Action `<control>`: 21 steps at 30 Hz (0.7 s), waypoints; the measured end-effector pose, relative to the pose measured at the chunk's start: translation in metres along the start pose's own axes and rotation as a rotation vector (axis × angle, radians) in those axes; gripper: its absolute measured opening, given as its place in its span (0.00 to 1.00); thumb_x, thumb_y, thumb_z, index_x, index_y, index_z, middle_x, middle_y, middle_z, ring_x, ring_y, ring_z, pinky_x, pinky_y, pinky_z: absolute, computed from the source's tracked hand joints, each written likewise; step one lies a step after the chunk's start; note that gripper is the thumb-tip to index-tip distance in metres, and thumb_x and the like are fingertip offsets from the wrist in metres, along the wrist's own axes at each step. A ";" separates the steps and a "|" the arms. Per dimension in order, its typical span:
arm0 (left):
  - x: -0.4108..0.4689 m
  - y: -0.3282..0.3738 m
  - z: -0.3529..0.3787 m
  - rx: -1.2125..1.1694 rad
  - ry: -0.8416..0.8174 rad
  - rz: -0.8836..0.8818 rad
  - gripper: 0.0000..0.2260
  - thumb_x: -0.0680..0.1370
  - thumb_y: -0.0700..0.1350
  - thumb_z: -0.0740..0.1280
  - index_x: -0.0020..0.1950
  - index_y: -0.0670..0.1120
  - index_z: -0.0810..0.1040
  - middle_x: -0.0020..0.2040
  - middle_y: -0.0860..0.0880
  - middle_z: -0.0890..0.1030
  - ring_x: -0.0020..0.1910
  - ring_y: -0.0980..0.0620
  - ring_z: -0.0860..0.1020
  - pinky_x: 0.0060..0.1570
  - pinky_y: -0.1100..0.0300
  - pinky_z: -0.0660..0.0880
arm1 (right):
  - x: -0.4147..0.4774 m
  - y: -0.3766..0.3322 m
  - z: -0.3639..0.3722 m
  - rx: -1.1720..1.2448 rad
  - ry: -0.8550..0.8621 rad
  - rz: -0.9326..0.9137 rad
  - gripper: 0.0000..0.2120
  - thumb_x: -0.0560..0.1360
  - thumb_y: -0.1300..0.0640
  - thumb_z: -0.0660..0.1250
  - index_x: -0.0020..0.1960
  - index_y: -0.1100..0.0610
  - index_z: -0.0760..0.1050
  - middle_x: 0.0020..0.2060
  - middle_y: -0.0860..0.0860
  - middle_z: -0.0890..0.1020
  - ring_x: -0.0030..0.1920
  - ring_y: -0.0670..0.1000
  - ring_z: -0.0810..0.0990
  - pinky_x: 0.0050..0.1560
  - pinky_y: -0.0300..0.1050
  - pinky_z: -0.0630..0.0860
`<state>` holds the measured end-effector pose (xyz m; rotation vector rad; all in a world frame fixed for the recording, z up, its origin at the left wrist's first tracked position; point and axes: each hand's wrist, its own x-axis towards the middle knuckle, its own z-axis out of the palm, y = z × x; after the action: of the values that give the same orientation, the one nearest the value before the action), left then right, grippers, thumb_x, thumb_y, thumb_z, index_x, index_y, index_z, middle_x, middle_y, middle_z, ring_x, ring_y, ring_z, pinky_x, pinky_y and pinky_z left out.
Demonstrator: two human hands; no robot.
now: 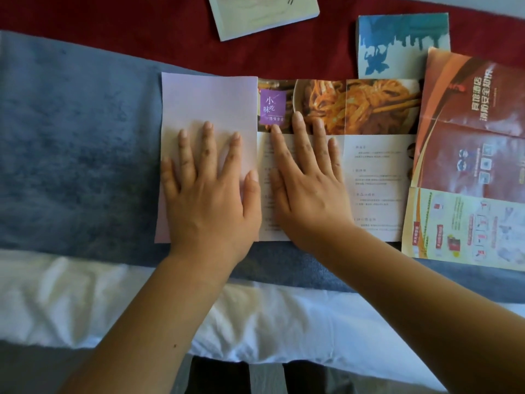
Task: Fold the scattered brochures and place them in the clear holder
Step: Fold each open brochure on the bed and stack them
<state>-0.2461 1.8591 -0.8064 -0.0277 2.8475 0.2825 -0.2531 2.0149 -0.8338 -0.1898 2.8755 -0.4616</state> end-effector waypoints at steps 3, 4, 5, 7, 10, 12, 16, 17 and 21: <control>0.002 0.001 0.002 0.021 -0.037 -0.003 0.30 0.81 0.61 0.43 0.84 0.55 0.49 0.84 0.46 0.44 0.82 0.39 0.40 0.79 0.36 0.44 | 0.001 0.001 -0.003 -0.009 -0.015 -0.005 0.28 0.86 0.44 0.49 0.85 0.45 0.48 0.84 0.52 0.44 0.83 0.57 0.38 0.81 0.54 0.35; 0.002 0.003 0.004 0.033 -0.051 -0.003 0.31 0.81 0.61 0.42 0.84 0.55 0.47 0.84 0.45 0.42 0.82 0.39 0.39 0.79 0.36 0.42 | 0.001 0.003 -0.005 -0.042 -0.014 -0.016 0.28 0.86 0.43 0.49 0.85 0.44 0.49 0.84 0.51 0.45 0.83 0.57 0.39 0.81 0.55 0.35; 0.003 0.005 0.006 0.039 -0.059 0.003 0.31 0.81 0.61 0.41 0.84 0.55 0.45 0.84 0.45 0.41 0.82 0.39 0.38 0.78 0.36 0.41 | 0.001 0.006 -0.007 -0.087 -0.003 -0.023 0.28 0.86 0.42 0.48 0.84 0.43 0.51 0.84 0.51 0.46 0.83 0.58 0.40 0.81 0.57 0.35; 0.006 0.010 0.009 0.023 -0.056 0.030 0.31 0.81 0.62 0.41 0.84 0.55 0.44 0.84 0.45 0.41 0.82 0.39 0.38 0.78 0.36 0.40 | 0.001 0.014 -0.012 -0.151 0.035 -0.001 0.28 0.85 0.40 0.48 0.84 0.42 0.53 0.84 0.51 0.48 0.83 0.60 0.41 0.80 0.61 0.35; 0.011 0.014 0.010 -0.010 -0.032 0.066 0.31 0.82 0.62 0.41 0.84 0.55 0.46 0.84 0.45 0.43 0.82 0.40 0.41 0.79 0.37 0.42 | 0.001 0.030 -0.018 -0.140 0.042 0.080 0.29 0.84 0.37 0.48 0.84 0.40 0.51 0.84 0.50 0.48 0.83 0.62 0.41 0.79 0.63 0.35; 0.012 0.017 0.011 0.002 -0.039 0.092 0.31 0.82 0.61 0.41 0.84 0.53 0.45 0.84 0.44 0.42 0.82 0.41 0.41 0.79 0.38 0.43 | 0.000 0.040 -0.020 -0.149 0.034 0.097 0.29 0.83 0.36 0.48 0.84 0.39 0.50 0.84 0.49 0.48 0.83 0.62 0.41 0.80 0.65 0.37; 0.014 0.022 0.014 -0.009 -0.027 0.163 0.31 0.82 0.61 0.43 0.84 0.51 0.47 0.84 0.43 0.44 0.83 0.42 0.43 0.80 0.40 0.43 | 0.004 0.051 -0.021 -0.180 0.073 0.114 0.29 0.84 0.36 0.48 0.83 0.38 0.49 0.84 0.49 0.49 0.83 0.62 0.42 0.80 0.67 0.38; 0.016 0.023 0.016 0.009 -0.024 0.177 0.31 0.82 0.61 0.43 0.84 0.51 0.47 0.84 0.43 0.44 0.83 0.41 0.43 0.80 0.40 0.43 | 0.006 0.053 -0.022 -0.183 0.079 0.120 0.29 0.84 0.36 0.48 0.83 0.39 0.49 0.84 0.49 0.49 0.83 0.63 0.42 0.80 0.67 0.39; 0.025 0.022 0.024 0.069 -0.006 0.188 0.31 0.83 0.62 0.43 0.84 0.51 0.45 0.84 0.42 0.43 0.83 0.40 0.43 0.79 0.38 0.43 | 0.011 0.053 -0.021 -0.190 0.074 0.132 0.29 0.84 0.36 0.47 0.84 0.39 0.48 0.84 0.49 0.47 0.83 0.64 0.41 0.80 0.67 0.38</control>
<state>-0.2647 1.8854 -0.8321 0.2551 2.8547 0.2215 -0.2730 2.0690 -0.8335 -0.0135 2.9789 -0.1748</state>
